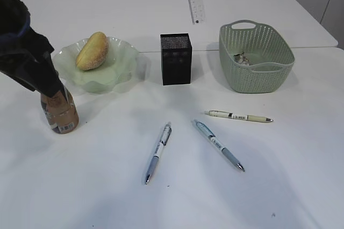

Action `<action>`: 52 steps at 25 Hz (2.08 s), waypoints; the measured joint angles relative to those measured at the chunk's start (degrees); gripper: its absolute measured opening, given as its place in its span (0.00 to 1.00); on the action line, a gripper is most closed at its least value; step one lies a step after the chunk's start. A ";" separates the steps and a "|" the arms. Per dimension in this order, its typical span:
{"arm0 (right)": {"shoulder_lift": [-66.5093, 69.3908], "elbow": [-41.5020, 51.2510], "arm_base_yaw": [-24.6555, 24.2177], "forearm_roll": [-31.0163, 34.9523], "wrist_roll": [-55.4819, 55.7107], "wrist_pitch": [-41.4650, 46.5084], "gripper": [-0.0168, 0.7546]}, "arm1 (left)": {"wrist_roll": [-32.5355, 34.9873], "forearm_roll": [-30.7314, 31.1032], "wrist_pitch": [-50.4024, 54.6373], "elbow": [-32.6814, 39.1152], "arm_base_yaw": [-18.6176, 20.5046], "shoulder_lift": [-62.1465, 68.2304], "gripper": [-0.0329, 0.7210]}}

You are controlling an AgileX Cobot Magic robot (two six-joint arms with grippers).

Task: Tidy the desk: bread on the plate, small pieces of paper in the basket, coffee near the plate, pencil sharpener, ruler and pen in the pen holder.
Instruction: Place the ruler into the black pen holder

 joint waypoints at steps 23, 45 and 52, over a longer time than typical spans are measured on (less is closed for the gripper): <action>5.57 1.09 -1.50 3.35 -0.04 -12.53 0.41 | 0.00 0.00 -2.10 0.00 0.00 0.00 0.40; 9.78 7.39 -2.55 5.15 4.22 -21.99 0.41 | 0.00 0.22 -4.28 0.00 0.00 0.00 0.40; 11.11 7.53 -2.55 5.04 4.31 -22.67 0.41 | 0.00 0.29 -4.28 0.00 0.00 0.00 0.40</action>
